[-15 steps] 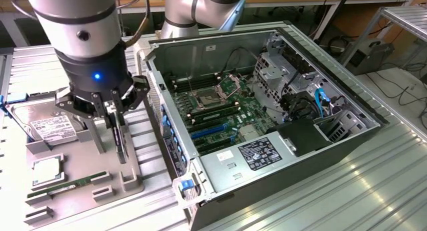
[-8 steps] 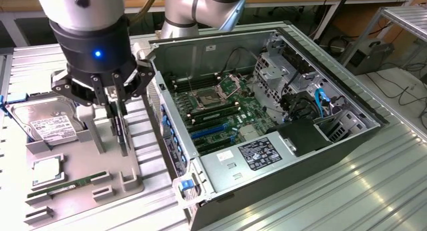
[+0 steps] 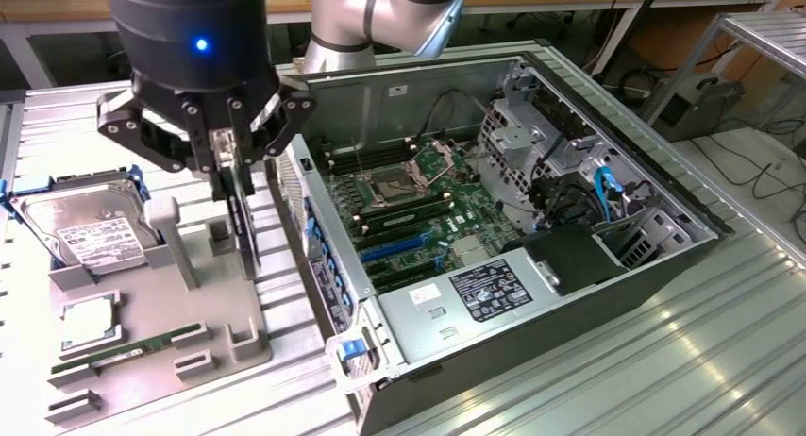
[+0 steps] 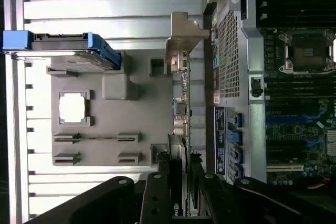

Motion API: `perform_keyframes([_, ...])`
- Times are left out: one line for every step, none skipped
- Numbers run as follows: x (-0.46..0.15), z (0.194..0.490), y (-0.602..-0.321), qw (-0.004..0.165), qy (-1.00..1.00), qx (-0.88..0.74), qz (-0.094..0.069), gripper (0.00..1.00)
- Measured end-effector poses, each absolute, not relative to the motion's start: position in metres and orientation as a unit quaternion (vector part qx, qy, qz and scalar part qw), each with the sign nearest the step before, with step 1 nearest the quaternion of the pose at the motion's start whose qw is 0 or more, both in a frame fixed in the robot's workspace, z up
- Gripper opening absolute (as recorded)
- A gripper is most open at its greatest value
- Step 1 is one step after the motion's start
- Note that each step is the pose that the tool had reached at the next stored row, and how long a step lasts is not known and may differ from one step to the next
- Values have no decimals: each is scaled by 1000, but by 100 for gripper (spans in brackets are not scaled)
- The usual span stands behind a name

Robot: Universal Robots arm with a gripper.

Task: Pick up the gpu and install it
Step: 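Pick up the gpu and move the gpu toward the slot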

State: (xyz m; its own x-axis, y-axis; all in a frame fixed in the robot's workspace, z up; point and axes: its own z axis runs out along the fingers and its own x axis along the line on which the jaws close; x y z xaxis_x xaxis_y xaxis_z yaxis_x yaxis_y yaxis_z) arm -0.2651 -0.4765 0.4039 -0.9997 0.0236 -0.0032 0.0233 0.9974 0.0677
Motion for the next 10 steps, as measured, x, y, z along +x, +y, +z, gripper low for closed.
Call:
perform_keyframes([-263, 408, -478, 1, 999, 12, 34, 26])
perform_keyframes([-260, 413, -480, 1, 999, 12, 34, 26])
perform_keyframes([-256, 418, -482, 0, 999, 12, 34, 26])
perform_keyframes([-253, 422, -483, -1, 999, 12, 34, 26])
perform_keyframes([-249, 426, -485, -2, 999, 12, 34, 26])
perform_keyframes([-245, 431, -486, -2, 999, 12, 34, 26])
perform_keyframes([-237, 440, -488, -4, 999, 12, 34, 26])
perform_keyframes([-232, 445, -490, -5, 999, 12, 34, 26])
perform_keyframes([-228, 449, -491, -6, 999, 12, 34, 26])
perform_keyframes([-222, 455, -491, -7, 999, 12, 34, 26])
